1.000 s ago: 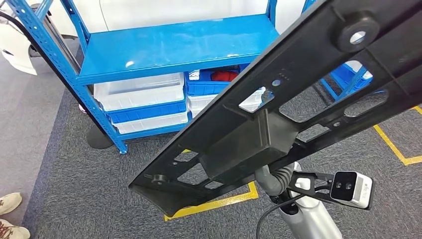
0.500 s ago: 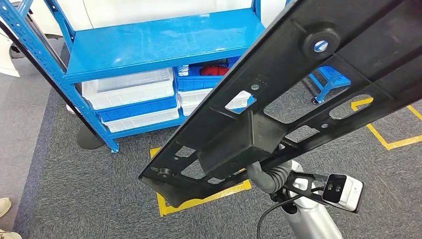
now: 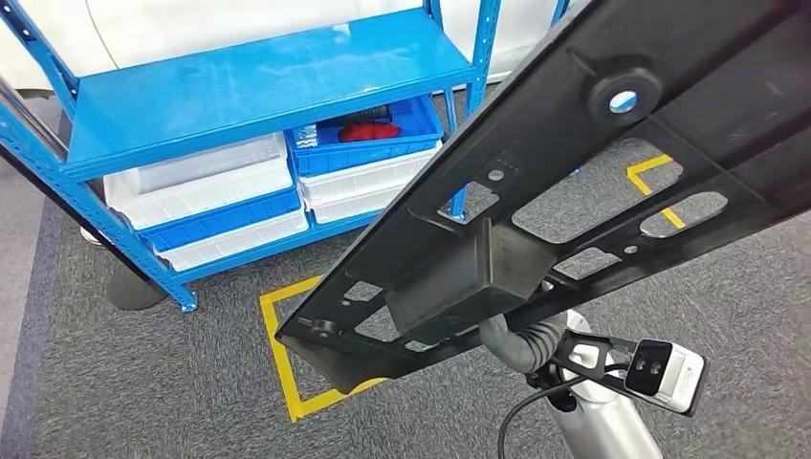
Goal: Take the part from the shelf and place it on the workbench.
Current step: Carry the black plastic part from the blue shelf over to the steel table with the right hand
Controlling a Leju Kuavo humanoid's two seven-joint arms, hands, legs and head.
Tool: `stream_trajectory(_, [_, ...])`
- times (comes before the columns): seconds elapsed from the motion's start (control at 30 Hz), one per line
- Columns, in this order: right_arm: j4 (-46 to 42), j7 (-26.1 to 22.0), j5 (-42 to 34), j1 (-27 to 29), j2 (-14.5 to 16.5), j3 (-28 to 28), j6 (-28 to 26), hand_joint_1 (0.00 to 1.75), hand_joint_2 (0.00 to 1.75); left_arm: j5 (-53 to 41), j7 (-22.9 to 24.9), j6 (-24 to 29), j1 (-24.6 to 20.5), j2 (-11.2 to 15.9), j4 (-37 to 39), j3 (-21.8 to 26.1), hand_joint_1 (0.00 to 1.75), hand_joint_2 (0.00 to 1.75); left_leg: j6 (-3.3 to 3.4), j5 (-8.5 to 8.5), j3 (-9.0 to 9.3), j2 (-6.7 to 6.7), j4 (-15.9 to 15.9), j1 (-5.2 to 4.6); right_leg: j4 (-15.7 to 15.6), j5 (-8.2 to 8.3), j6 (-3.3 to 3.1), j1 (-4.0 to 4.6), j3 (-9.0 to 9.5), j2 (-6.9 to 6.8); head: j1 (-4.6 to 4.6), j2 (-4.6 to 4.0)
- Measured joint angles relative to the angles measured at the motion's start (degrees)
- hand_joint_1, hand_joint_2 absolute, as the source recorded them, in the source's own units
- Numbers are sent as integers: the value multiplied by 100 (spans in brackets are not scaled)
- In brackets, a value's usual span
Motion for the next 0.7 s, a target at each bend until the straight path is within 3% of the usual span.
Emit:
stream_trajectory(0.07, [-38,-1,34,11,15,-20,-13,175,175,57,-78,26,-9,-1,0,28,0,175,-53,-259,-138,-184,349,18,-25,39,-68,-20,-13,98,0,0])
stream_trajectory(0.13, [-59,-1,63,24,44,-26,-46,175,175,91,-161,54,2,-2,0,68,0,175,-71,-662,-470,-375,1116,26,-21,59,-103,-15,-45,209,0,0])
stream_trajectory(0.17, [-72,0,82,42,56,-26,-75,175,175,99,-196,77,10,-3,0,88,0,175,-70,-788,-632,-413,1471,26,-13,66,-112,-5,-61,275,0,0])
stream_trajectory(0.2, [-88,0,103,60,63,-26,-102,175,175,103,-227,101,14,-3,0,103,0,175,-62,-805,-718,-432,1654,25,-1,70,-116,4,-72,343,0,0])
stream_trajectory(0.23, [-112,1,128,78,67,-26,-131,175,175,104,-254,126,15,-3,0,114,0,175,-45,-699,-690,-447,1597,25,12,71,-117,12,-78,416,0,0])
stream_trajectory(0.27, [-145,1,156,91,70,-27,-159,175,175,107,-276,145,14,-3,0,121,0,175,-19,-503,-556,-480,1311,24,24,71,-116,18,-78,490,0,0])
stream_trajectory(0.33, [-241,-1,231,105,81,-28,-208,175,175,114,-301,167,13,0,0,131,0,175,57,-135,-185,-699,493,24,40,76,-98,27,-81,626,1,0])
stream_trajectory(0.4, [-355,-1,334,136,98,-27,-257,175,175,117,-304,191,10,3,0,145,0,175,101,-36,9,-873,61,16,46,99,-39,10,-117,744,1,0])
stream_trajectory(0.47, [-480,0,435,183,110,-24,-323,175,175,109,-300,227,3,4,0,153,0,175,125,-32,37,-813,-2,9,29,138,46,-11,-154,856,0,0])
stream_trajectory(0.5, [-552,-1,478,200,112,-20,-378,175,175,106,-299,246,-3,2,0,154,0,175,150,-7,46,-750,-39,18,37,135,81,-9,-170,827,1,0])
stream_trajectory(0.57, [-690,-1,539,183,110,-2,-513,175,175,103,-301,278,-4,-1,0,157,0,175,207,43,66,-611,-115,44,294,-45,141,8,-302,571,2,0])
stream_trajectory(0.63, [-795,-1,564,159,107,39,-656,175,175,103,-306,300,15,7,0,164,0,175,236,51,65,-467,-131,35,992,-423,186,-13,-635,287,1,0])
stream_trajectory(0.7, [-884,0,562,168,88,97,-797,175,175,104,-311,307,32,25,0,172,0,175,237,42,56,-318,-121,28,1587,-620,228,-53,-914,219,1,0])
